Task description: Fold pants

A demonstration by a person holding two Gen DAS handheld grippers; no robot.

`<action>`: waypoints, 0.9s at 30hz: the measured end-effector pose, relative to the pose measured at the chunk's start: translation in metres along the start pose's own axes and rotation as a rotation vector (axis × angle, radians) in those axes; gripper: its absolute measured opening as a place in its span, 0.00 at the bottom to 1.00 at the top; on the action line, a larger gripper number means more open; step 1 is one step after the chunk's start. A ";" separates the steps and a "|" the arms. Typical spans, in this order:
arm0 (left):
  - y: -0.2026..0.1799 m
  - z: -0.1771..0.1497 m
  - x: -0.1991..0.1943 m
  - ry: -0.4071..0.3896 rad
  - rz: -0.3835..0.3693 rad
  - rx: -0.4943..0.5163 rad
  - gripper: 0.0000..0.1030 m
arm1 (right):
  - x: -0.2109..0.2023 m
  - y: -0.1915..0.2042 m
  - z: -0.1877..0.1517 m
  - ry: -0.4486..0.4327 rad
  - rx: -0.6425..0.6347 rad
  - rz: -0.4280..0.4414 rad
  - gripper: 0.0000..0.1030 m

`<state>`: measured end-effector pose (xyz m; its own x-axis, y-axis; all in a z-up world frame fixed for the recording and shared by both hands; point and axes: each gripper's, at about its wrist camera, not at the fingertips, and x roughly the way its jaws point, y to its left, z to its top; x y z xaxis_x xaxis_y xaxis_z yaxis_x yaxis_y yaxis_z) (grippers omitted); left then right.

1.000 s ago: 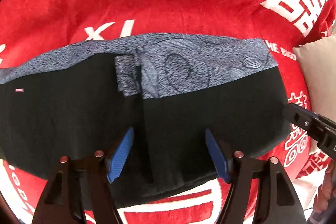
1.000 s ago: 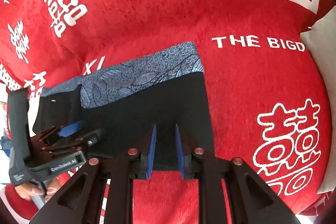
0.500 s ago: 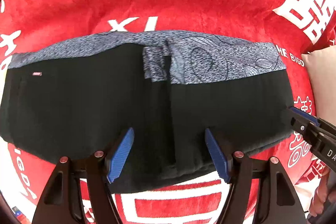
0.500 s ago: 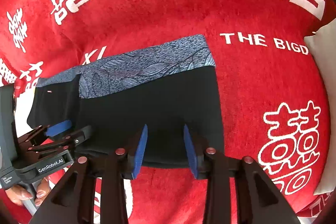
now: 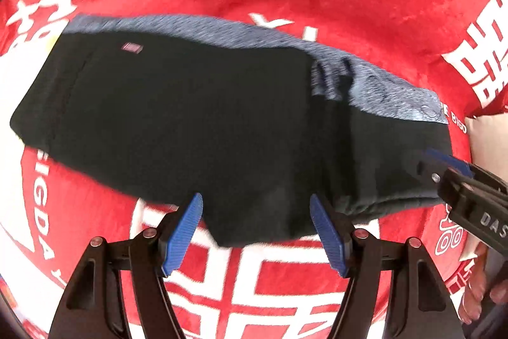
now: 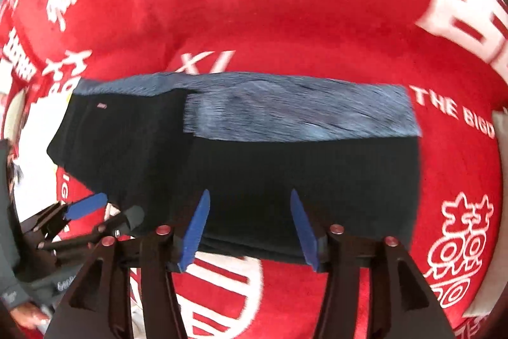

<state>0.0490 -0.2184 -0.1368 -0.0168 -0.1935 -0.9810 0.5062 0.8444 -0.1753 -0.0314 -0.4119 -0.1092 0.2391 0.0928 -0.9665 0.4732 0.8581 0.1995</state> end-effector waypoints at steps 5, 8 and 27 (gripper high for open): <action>0.018 -0.021 0.001 0.015 0.007 -0.034 0.69 | 0.030 0.013 -0.012 0.090 0.035 0.013 0.60; 0.028 -0.027 0.005 0.022 0.001 -0.068 0.69 | 0.029 0.012 -0.016 0.071 0.066 0.020 0.64; 0.185 -0.017 -0.032 -0.192 -0.044 -0.448 0.69 | 0.058 0.062 -0.022 0.101 -0.151 -0.193 0.94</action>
<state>0.1285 -0.0481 -0.1394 0.1504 -0.2872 -0.9460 0.0871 0.9570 -0.2767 -0.0065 -0.3420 -0.1564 0.0672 -0.0360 -0.9971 0.3684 0.9296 -0.0088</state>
